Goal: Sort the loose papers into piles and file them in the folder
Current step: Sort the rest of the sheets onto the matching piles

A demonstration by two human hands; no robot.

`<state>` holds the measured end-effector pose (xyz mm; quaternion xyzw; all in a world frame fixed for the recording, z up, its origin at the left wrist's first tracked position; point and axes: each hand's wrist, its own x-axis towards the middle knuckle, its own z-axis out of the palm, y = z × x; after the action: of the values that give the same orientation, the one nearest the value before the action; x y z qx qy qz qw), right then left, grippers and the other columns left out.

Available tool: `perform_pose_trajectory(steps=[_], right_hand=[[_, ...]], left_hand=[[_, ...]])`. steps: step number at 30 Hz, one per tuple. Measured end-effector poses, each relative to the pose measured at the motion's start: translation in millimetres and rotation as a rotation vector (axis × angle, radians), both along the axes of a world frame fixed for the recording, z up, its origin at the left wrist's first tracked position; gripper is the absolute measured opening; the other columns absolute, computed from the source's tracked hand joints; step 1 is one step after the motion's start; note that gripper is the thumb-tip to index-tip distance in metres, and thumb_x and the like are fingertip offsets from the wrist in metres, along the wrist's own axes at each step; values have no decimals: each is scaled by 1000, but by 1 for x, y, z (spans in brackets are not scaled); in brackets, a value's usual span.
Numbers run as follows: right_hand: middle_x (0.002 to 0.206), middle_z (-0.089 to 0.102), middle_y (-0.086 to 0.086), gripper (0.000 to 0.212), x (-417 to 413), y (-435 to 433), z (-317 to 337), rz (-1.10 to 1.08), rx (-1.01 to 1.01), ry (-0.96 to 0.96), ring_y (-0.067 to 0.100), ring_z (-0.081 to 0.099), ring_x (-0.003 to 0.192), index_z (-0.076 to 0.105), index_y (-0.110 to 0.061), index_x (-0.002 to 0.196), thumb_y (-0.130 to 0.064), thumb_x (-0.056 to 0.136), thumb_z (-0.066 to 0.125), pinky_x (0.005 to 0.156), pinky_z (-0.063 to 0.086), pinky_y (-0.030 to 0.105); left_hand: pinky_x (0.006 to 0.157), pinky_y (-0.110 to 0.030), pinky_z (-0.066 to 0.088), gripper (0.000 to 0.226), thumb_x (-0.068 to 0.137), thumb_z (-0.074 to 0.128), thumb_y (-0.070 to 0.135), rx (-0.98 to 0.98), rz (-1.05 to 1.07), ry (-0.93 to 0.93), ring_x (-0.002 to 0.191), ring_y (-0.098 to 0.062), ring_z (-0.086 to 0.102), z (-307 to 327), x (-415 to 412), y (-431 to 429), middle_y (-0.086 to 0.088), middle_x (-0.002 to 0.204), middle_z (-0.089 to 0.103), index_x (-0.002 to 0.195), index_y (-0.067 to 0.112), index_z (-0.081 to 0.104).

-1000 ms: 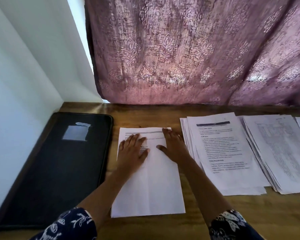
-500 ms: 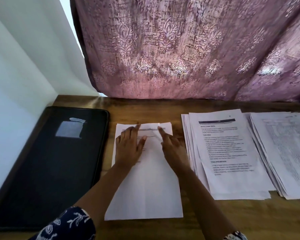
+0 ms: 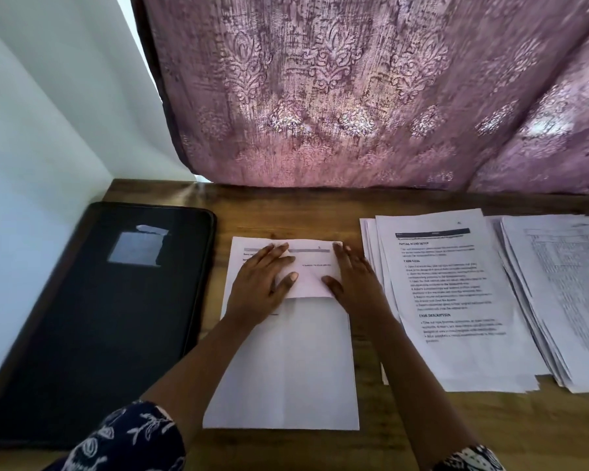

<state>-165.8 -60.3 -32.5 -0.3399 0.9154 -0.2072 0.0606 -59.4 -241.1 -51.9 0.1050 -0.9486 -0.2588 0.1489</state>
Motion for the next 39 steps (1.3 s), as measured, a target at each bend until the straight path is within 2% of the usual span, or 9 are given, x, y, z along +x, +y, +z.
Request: perform_pose_trajectory(steps=[5,11,16,18,23,25,31,35,39], right_hand=[[147,42,12,63,4,0,4,1,127,127,28,41,135,30,-18,149,-40,95,54,112,28,38],[115,67,6,64,14,-14,12,-335,-354,-219,25,67,97,39,-23,141,-25,85,71,85,53,34],[95,73,12,23,25,-1,1,128,-319,417,28,71,76,71,-12,105,-16,87,56,61,60,33],[100,73,13,23,29,5,-8,276,-269,490,29,72,83,73,-10,102,-16,85,58,66,60,37],[108,72,10,38,28,12,0,262,-272,130,28,70,90,70,-10,111,-32,95,44,76,59,40],[110,71,12,37,17,10,10,164,-252,24,31,69,91,68,-10,115,-32,95,45,79,58,41],[149,39,13,61,2,2,11,65,111,-9,30,39,136,33,-14,147,-36,94,55,111,31,38],[127,59,9,55,11,7,10,-27,-5,59,28,60,110,45,-19,137,-41,89,62,93,49,39],[88,68,2,59,19,3,16,-296,-203,-215,22,67,82,41,-22,135,-40,86,68,79,52,31]], left_hand=[[115,-35,22,59,93,28,57,-2,-1,-28,143,-11,27,-1,0,0,6,150,41,134,24,56],[115,-41,26,60,93,30,57,55,3,-18,143,-16,30,3,1,2,5,153,35,140,24,47],[117,-38,24,66,96,23,62,222,-26,94,144,-15,27,6,4,2,2,155,30,149,22,29],[117,-38,22,64,97,25,61,189,-66,120,146,-13,22,5,3,1,3,157,27,149,24,30],[115,-26,20,45,96,37,42,165,-128,128,145,-10,21,3,5,-3,9,152,35,126,22,64],[115,-24,20,46,96,34,41,157,-113,107,143,-8,24,2,4,-4,9,147,42,123,22,66],[111,-18,15,53,94,31,52,107,-68,19,141,-3,25,3,4,-1,9,146,46,127,24,62],[112,-22,18,55,94,31,52,108,-55,23,141,-4,27,3,4,0,8,145,47,129,22,61],[114,-28,23,55,93,33,52,119,-60,50,140,-6,29,3,5,0,7,145,47,130,22,59]])
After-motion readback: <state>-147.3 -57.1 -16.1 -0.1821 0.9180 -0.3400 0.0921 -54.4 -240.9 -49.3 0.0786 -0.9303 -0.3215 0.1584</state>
